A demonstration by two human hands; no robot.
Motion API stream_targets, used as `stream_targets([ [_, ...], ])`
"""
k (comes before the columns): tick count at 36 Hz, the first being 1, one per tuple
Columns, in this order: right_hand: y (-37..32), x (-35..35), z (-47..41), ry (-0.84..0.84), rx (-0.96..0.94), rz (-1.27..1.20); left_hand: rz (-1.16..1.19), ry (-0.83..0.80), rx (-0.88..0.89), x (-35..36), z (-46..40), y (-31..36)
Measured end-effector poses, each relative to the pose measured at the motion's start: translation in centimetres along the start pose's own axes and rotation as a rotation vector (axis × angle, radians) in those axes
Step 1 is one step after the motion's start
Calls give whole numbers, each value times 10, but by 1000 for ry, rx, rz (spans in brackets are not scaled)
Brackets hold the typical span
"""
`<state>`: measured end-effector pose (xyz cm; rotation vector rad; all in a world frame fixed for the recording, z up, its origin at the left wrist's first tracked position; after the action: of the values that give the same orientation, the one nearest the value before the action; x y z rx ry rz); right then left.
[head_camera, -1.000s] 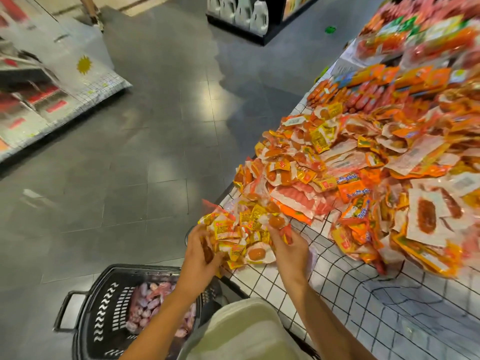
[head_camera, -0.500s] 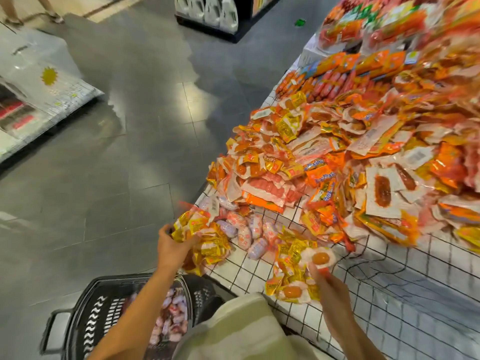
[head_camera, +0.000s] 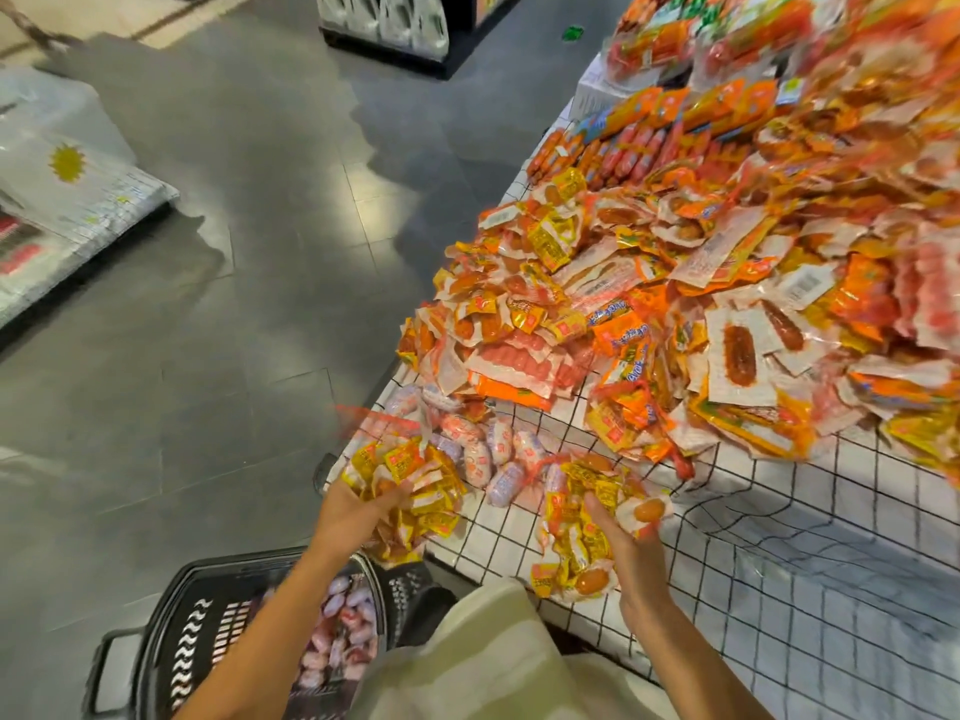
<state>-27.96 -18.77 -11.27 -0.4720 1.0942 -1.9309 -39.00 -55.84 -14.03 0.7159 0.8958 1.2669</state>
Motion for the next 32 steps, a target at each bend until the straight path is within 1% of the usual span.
stream_targets([
  [2,0,4,-3,-12,3,28,38,-25,14,1,3,5],
  [4,6,5,-9,-11,45,89,60,-45,10,2,2,6],
  [7,23,-10,-13,102,189,201,102,-46,-70,-1,1,-3],
  [9,36,-21,-11,156,277,191,113,-64,-103,-1,0,-10],
  [11,44,-25,-9,162,295,138,147,-64,-149,-2,0,-17],
  [15,43,-32,0,189,289,116,317,-117,-259,6,3,-30],
  [17,44,-33,7,175,270,84,391,-171,-306,14,5,-35],
  [19,48,-35,16,173,272,23,415,-200,-332,16,6,-36],
  [22,50,-34,20,151,262,-48,344,-233,-339,19,10,-34],
  [24,52,-32,22,129,277,-108,293,-212,-351,17,15,-32],
  [29,56,-32,29,23,297,-287,353,-192,-368,24,40,-20],
  [32,57,-37,40,-87,283,-404,395,-210,-344,30,59,-13],
])
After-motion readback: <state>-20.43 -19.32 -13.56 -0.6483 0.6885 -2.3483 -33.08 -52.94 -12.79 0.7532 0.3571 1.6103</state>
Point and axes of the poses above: each hand's wrist, its own z-axis away from the middle knuckle, its own x-axis out of the palm, y = z × x, the point moved 10 cm from there along -z, towards the middle knuckle, and after that the axes turned 2 degrees about x, right-handed, at the moved point
